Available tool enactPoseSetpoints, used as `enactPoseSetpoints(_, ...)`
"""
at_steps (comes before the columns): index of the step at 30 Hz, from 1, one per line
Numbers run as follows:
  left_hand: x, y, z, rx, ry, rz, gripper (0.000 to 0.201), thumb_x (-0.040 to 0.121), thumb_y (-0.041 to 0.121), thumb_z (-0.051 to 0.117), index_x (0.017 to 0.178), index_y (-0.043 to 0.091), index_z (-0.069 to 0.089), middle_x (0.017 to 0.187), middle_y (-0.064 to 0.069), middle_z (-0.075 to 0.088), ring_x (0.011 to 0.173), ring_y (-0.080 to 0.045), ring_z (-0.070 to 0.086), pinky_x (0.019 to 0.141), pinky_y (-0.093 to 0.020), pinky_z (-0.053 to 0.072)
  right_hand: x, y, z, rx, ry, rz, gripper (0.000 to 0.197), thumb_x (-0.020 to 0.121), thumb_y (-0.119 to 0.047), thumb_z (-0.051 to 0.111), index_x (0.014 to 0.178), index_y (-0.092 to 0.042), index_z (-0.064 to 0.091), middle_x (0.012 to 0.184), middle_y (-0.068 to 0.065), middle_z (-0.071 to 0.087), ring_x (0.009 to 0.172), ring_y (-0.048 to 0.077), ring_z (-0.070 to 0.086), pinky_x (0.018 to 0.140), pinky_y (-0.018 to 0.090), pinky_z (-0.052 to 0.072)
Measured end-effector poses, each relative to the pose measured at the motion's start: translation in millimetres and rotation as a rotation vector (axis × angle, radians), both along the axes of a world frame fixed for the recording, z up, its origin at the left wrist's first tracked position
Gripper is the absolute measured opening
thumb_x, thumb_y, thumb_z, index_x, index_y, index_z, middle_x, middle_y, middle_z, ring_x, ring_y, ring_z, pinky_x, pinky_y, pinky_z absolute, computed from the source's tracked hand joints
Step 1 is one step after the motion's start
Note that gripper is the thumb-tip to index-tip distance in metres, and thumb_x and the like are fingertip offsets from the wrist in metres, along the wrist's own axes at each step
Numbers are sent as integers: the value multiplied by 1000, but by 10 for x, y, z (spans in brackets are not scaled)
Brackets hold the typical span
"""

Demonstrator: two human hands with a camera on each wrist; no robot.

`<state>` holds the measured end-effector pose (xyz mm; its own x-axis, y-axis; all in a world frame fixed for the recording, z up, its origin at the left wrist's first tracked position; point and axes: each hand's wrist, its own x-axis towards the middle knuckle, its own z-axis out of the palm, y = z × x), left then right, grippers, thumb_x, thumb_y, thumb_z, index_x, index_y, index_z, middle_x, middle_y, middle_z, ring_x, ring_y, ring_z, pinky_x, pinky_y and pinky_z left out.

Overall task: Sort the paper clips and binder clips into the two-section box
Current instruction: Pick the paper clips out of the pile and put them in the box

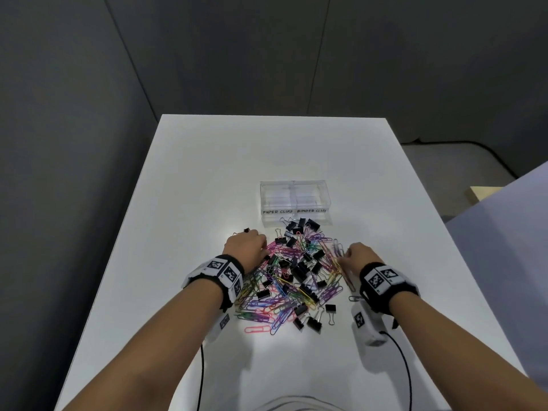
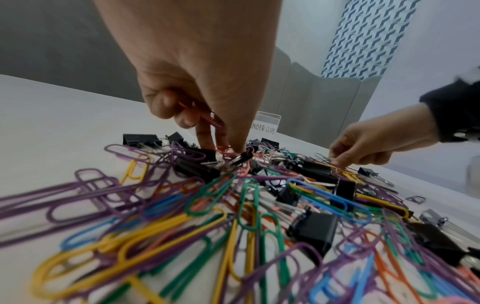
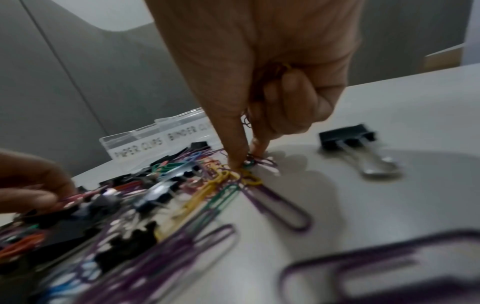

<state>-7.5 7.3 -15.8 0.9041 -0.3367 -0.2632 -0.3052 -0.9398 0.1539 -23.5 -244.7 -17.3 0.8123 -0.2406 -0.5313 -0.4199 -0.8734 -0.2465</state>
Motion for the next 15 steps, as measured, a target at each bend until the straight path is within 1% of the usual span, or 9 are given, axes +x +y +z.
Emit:
enactPoseSetpoints(1,-6,-3,5,0,-7,3,35,97,38,42,115,14,59,118,-5,59,106,-25,59,84,-36,48,14,93,-5,2,-11,32,33,89,-23,56,60,-13,43,59,1,48,56,19,49,54,24,39)
enactPoseSetpoints(2,-11,-3,9,0,-14,5,35,97,38,41,115,14,59,118,-5,58,106,-25,59,84,-36,48,27,178,-7,7,-21,59,34,90,-22,54,60,-14,41,58,0,45,56,18,47,54,25,39)
enactPoseSetpoints(3,-14,-5,12,-4,-22,4,35,98,37,41,117,14,58,119,-5,58,106,-25,59,84,-36,48,39,247,-7,17,-20,82,31,90,-21,53,62,-14,42,60,-1,46,60,19,49,58,27,41)
enactPoseSetpoints(5,-22,-17,21,-19,-31,-11,34,98,35,41,120,15,56,121,-5,57,106,-26,59,84,-36,48,58,331,0,58,-17,111,24,89,-19,54,68,-15,43,68,1,50,70,21,52,66,31,44)
enactPoseSetpoints(8,-27,-72,56,-25,-35,-46,31,98,31,42,121,16,57,122,-5,57,105,-26,60,83,-37,49,96,320,14,133,-41,82,16,87,-23,58,82,-15,46,80,1,52,77,20,51,69,31,43)
enactPoseSetpoints(9,-23,-90,66,-22,-34,-53,30,97,29,43,121,16,57,121,-5,57,105,-26,60,83,-37,49,108,306,25,140,-46,73,16,87,-24,59,84,-14,46,80,1,52,77,19,51,67,29,42)
enactPoseSetpoints(10,-16,-106,78,-17,-28,-53,29,97,27,44,120,16,58,121,-5,57,105,-26,60,84,-37,48,121,291,27,141,-46,78,17,88,-24,59,81,-14,47,77,0,51,73,18,51,64,27,40)
enactPoseSetpoints(13,14,-122,82,-30,4,-31,24,95,22,45,115,15,58,118,-5,60,105,-26,59,85,-37,48,149,259,7,166,-34,86,28,88,-18,59,66,-17,42,65,-3,48,58,10,45,53,22,36)
enactPoseSetpoints(15,27,-109,86,-54,27,-12,24,95,21,46,116,16,56,118,-5,61,106,-25,59,86,-37,48,156,239,-3,212,-58,56,26,87,-15,57,66,-16,43,64,-4,47,59,10,45,53,20,35)
